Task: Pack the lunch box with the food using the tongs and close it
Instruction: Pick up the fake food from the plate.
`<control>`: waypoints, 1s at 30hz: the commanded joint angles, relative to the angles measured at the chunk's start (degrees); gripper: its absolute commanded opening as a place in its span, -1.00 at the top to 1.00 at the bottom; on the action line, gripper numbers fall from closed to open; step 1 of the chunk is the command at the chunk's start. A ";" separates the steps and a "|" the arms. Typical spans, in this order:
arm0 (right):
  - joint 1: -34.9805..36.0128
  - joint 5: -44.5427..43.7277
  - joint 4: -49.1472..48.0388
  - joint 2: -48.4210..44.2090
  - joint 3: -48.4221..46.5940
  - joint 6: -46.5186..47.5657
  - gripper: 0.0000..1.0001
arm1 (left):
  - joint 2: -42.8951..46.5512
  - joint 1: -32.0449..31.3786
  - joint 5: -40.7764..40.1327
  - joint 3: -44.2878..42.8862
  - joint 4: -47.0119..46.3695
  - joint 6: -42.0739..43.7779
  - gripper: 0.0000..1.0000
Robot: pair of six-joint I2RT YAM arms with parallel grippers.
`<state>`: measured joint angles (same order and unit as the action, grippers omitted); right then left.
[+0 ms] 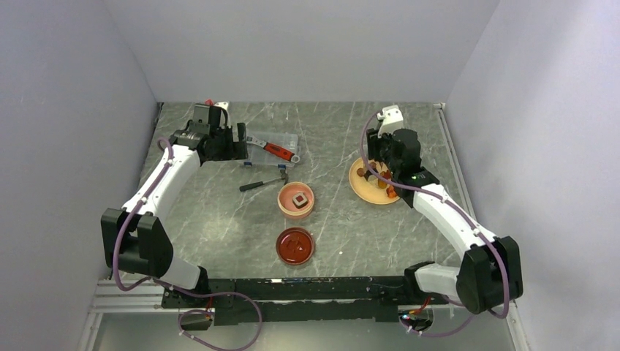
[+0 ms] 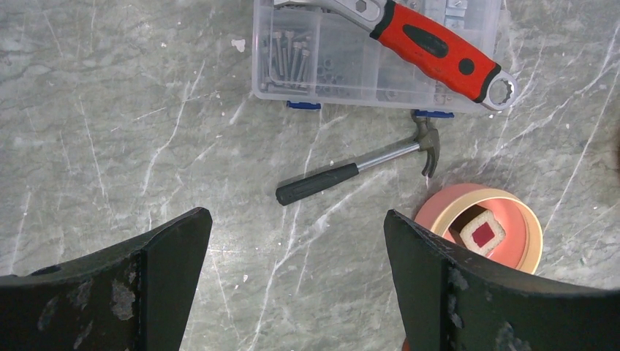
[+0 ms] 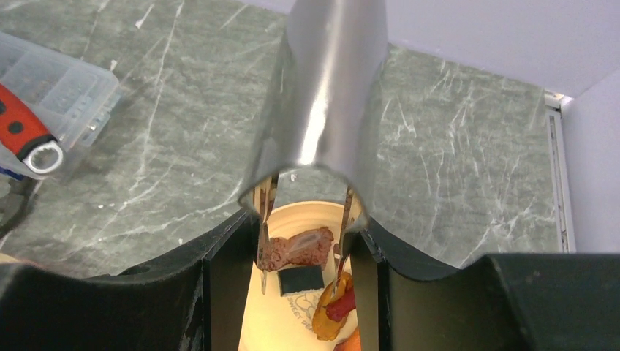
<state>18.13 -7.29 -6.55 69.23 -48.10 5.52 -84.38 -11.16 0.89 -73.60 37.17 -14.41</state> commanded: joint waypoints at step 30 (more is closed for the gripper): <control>0.65 -4.18 5.78 -1.71 -5.59 -3.39 0.35 | 0.14 0.26 2.35 -0.63 -1.35 0.28 -0.87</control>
<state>16.43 -6.20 -3.25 73.43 -48.60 4.71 -85.23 -11.16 2.35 -73.60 37.15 -14.41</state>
